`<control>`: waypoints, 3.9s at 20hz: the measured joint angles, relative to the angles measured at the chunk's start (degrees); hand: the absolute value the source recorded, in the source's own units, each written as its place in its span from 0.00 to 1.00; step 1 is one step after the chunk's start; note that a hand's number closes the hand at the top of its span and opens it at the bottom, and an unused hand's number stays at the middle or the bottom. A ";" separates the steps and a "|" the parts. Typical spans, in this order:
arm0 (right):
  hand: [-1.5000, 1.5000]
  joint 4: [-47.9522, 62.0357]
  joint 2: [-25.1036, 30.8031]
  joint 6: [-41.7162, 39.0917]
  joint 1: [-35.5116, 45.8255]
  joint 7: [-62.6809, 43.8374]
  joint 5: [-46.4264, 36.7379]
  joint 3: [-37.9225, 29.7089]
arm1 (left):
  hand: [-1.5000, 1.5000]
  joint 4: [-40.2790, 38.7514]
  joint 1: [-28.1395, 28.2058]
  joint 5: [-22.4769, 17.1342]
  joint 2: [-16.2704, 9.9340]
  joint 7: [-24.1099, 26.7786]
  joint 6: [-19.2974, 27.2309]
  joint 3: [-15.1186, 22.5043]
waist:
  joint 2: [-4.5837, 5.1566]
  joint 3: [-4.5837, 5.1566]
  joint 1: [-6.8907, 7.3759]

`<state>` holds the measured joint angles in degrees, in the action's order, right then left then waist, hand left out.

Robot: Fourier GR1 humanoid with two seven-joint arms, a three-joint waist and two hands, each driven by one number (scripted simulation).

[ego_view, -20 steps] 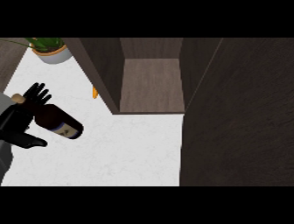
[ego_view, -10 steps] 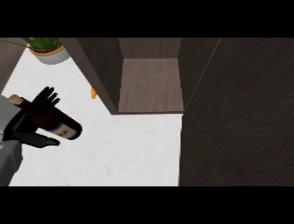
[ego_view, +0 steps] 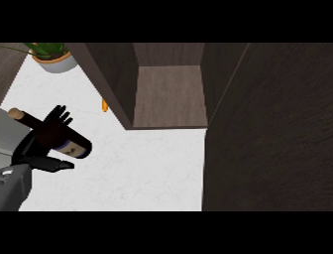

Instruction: Pick up the wine, place it into the cabinet and close the cabinet

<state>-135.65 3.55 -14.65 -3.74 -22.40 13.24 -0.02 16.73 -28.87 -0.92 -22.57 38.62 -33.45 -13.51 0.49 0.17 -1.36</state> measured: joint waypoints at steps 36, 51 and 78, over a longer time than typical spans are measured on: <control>0.00 -0.73 0.26 0.05 -1.89 -0.02 -0.24 -2.06 | 1.00 10.53 13.15 -5.98 11.71 14.10 10.21 -2.12 | -1.60 -1.17 2.22; 0.00 0.59 -0.18 0.27 -1.14 0.12 -0.38 -2.26 | 1.00 44.11 33.18 -11.86 20.82 0.97 9.69 6.84 | -0.87 -0.40 2.23; 0.00 4.80 0.32 -2.42 -0.59 2.82 1.53 -4.86 | 1.00 77.32 23.24 -19.85 22.56 -25.94 44.62 28.29 | -0.51 -0.16 1.16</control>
<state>-130.85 3.87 -17.07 -4.33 -19.58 14.77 -4.87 94.05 -5.63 -20.77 -0.01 12.68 11.17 14.78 -0.01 0.00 -0.20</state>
